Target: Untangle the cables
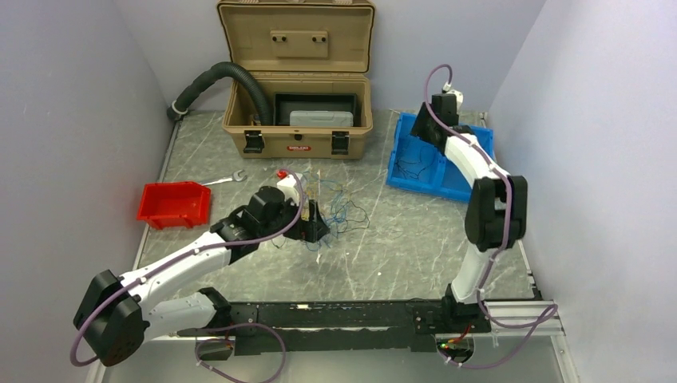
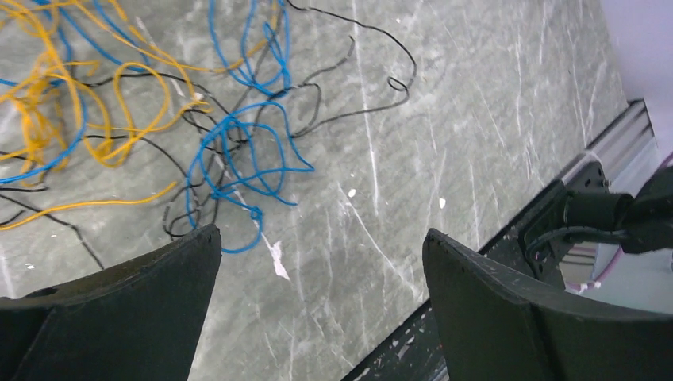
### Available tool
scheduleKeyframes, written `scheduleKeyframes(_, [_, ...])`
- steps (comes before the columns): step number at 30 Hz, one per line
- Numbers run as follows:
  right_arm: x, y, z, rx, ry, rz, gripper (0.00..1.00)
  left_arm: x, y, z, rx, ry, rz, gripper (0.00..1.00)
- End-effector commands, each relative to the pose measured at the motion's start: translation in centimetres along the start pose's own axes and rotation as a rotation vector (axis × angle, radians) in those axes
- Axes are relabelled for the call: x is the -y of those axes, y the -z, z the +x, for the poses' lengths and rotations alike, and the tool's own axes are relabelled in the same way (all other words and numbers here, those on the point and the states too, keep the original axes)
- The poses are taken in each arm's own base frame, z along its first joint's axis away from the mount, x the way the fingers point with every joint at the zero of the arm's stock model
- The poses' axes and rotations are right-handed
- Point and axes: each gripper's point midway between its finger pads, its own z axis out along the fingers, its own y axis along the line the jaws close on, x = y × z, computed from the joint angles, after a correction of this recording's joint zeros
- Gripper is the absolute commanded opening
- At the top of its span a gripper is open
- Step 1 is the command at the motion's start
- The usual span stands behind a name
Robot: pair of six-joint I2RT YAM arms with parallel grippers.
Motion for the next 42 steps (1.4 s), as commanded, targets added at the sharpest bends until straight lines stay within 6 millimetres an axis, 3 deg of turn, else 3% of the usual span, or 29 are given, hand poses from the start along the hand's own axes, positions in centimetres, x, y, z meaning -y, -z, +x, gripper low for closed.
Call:
scheduleKeyframes(1, [-2.0,6.5,-3.0,0.087,0.000,-0.114,0.69,-0.8,0.5,-2.0,0.064,0.065,-0.010,1.00])
scheduleKeyframes(4, [-2.8,9.3,-1.3,0.050,0.039,-0.140,0.97,-2.4,0.7,-2.2,0.064,0.081,-0.064,0.99])
scheduleKeyframes(9, [-5.7,14.5,3.2,-0.010,0.164,-0.302,1.00,-4.4,0.5,-3.1,0.076,0.093,-0.118,0.99])
scheduleKeyframes(14, [-7.6,18.4,9.6,-0.104,0.269,-0.552,1.00,-5.2,-0.5,-3.6,0.058,0.088,-0.137,0.99])
scheduleKeyframes(24, [-8.8,19.2,16.6,-0.237,0.286,-0.705,1.00,-7.3,-1.0,-4.9,0.079,0.147,-0.267,0.99])
scheduleKeyframes(29, [-9.0,18.0,19.9,-0.342,0.351,-0.675,1.00,-8.7,-1.1,-4.8,0.056,0.194,-0.323,1.00])
scheduleKeyframes(37, [-11.5,18.3,24.2,-0.458,0.471,-0.760,1.00,-10.8,-2.4,-4.2,-0.039,0.220,-0.398,1.00])
scheduleKeyframes(42, [-12.0,18.3,26.5,-0.513,0.549,-0.751,0.95,-11.3,-3.8,-3.9,-0.100,0.261,-0.420,1.00])
